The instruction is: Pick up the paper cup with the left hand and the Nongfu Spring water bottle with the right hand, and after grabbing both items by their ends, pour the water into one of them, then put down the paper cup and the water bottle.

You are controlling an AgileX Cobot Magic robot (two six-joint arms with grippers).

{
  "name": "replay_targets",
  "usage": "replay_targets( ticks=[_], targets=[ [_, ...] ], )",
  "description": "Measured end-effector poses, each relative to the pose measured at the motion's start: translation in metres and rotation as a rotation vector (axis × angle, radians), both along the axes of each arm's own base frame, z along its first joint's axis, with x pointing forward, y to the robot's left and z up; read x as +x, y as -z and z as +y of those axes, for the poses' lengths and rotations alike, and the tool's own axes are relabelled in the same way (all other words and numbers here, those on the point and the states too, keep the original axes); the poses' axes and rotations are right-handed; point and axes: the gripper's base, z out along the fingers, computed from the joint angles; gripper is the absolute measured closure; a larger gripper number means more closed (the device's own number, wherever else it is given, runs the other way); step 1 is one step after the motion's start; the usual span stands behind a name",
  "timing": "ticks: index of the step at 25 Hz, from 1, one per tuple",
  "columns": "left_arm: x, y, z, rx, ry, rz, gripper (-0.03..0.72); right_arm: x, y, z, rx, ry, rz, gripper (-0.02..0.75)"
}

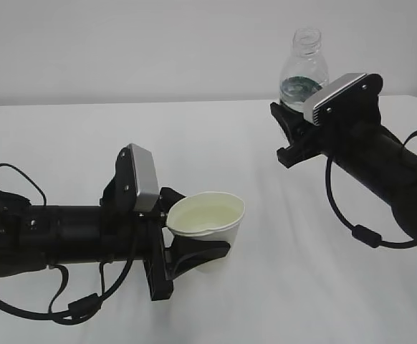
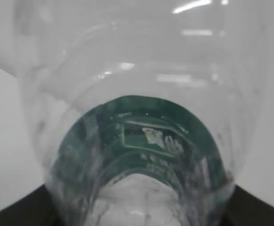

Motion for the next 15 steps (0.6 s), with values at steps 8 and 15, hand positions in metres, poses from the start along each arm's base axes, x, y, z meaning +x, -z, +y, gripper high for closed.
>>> replay_targets(
  ticks=[8, 15],
  targets=[
    [0.0000, 0.0000, 0.0000, 0.000, 0.000, 0.000, 0.268, 0.0011, -0.0003, -0.0024, 0.075, 0.034, 0.030, 0.329],
    [0.0000, 0.0000, 0.0000, 0.000, 0.000, 0.000, 0.268, 0.0030, -0.0006, -0.0073, 0.107, 0.091, 0.037, 0.329]
  ],
)
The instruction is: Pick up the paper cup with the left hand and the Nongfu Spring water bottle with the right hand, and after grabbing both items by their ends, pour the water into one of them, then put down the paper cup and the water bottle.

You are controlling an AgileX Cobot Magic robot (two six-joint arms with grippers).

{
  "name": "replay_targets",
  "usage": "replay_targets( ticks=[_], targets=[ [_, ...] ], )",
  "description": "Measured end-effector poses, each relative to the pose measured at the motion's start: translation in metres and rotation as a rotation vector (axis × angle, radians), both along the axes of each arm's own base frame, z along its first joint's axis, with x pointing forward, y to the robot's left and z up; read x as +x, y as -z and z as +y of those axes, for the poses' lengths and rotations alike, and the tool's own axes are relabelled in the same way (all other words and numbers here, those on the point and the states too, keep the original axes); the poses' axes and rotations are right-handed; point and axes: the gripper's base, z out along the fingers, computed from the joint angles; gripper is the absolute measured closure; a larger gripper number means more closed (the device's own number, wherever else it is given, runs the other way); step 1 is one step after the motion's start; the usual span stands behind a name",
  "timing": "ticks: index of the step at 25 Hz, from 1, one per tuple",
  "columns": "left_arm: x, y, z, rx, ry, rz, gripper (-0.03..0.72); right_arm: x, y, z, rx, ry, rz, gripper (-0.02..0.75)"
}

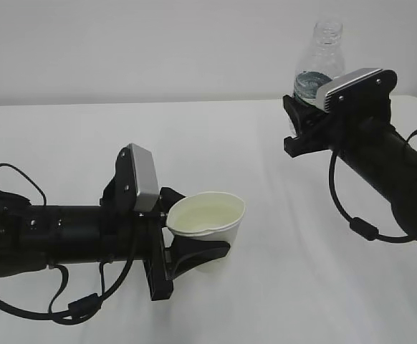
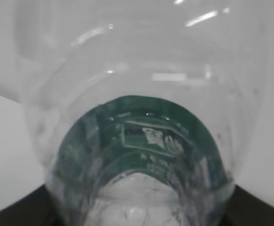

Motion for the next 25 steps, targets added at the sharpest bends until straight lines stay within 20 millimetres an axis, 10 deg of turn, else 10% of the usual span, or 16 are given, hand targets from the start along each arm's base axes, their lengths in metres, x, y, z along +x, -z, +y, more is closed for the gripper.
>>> replay_targets(
  ticks=[25],
  targets=[
    [0.000, 0.000, 0.000, 0.002, -0.001, 0.000, 0.268, 0.004, 0.000, -0.016, 0.028, 0.183, 0.007, 0.330]
  ],
)
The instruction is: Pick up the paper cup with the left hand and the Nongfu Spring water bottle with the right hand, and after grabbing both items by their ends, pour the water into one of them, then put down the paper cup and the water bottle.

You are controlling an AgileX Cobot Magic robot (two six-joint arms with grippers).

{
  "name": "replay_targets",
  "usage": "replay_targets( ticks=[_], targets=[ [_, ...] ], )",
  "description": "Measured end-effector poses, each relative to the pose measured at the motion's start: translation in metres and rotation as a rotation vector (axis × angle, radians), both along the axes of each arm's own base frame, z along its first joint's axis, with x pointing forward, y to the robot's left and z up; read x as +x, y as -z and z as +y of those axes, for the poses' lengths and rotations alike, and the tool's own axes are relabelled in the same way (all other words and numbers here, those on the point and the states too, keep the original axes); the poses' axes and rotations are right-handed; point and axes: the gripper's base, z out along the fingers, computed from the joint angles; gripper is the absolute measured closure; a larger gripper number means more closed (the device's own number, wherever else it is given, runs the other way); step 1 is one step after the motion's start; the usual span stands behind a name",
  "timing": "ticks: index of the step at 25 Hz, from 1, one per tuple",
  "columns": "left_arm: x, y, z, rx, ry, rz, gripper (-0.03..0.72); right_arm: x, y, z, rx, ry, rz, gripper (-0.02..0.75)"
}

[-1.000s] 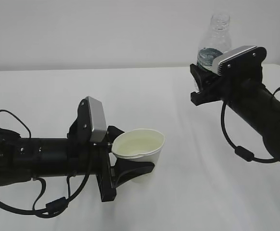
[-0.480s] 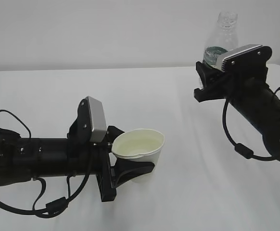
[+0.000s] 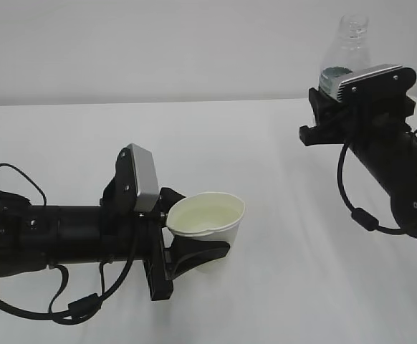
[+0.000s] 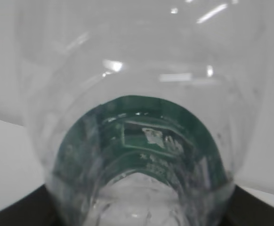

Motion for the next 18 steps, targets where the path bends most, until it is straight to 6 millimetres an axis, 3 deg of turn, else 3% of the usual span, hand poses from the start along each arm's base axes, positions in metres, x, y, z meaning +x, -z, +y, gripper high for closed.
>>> replay_targets(
  ticks=[18],
  targets=[
    [0.000, 0.000, 0.000, 0.005, -0.002, -0.001, 0.251, 0.002, 0.001, -0.013, -0.014, 0.122, 0.007, 0.330]
  ],
)
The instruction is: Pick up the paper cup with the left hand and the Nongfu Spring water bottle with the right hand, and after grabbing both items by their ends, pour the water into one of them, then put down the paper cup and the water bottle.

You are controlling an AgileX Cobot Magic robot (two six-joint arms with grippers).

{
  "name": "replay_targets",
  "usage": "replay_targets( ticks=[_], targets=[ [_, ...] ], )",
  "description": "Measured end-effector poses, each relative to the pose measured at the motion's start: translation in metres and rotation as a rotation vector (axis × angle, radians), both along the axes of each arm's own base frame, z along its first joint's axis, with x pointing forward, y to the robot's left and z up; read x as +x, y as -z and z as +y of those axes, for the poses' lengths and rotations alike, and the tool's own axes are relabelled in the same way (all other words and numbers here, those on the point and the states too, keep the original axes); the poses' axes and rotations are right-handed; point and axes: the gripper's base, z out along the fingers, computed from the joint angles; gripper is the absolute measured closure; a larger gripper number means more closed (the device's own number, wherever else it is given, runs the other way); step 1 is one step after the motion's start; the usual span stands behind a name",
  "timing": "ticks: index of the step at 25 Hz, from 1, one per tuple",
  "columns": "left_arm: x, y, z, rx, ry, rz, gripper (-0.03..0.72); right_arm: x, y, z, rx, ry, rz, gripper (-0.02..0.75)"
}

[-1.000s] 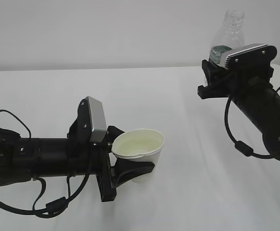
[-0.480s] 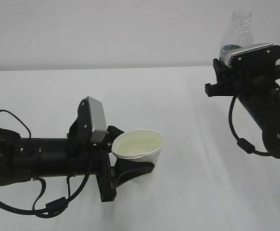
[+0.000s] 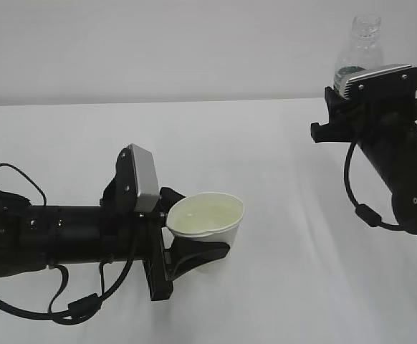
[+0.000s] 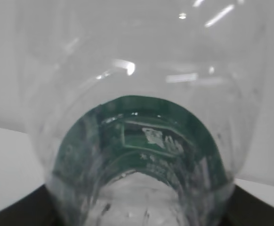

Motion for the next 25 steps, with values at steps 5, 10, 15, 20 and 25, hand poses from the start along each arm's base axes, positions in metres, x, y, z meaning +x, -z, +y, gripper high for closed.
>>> replay_targets(
  ticks=[5, 10, 15, 20, 25],
  targets=[
    [0.0000, 0.0000, 0.0000, 0.000, 0.000, 0.000, 0.255, 0.0015, 0.0000, -0.0083, 0.000, 0.023, 0.000, 0.330],
    [0.0000, 0.0001, 0.0000, 0.001, 0.000, 0.000, 0.249, 0.0020, 0.0000, -0.0113, 0.045, 0.032, 0.001, 0.330],
    [0.0000, 0.0001, 0.0000, 0.001, 0.000, 0.000, 0.267, 0.0020, 0.0027, -0.0102, 0.130, 0.021, 0.033, 0.330],
    [0.0000, 0.0001, 0.0000, 0.001, 0.000, 0.000, 0.268, 0.0017, 0.0067, -0.0081, 0.161, 0.002, 0.079, 0.330],
    [0.0000, 0.0001, 0.0000, 0.001, 0.000, 0.000, 0.268, 0.0013, 0.0094, -0.0048, 0.161, -0.032, 0.112, 0.331]
  ],
)
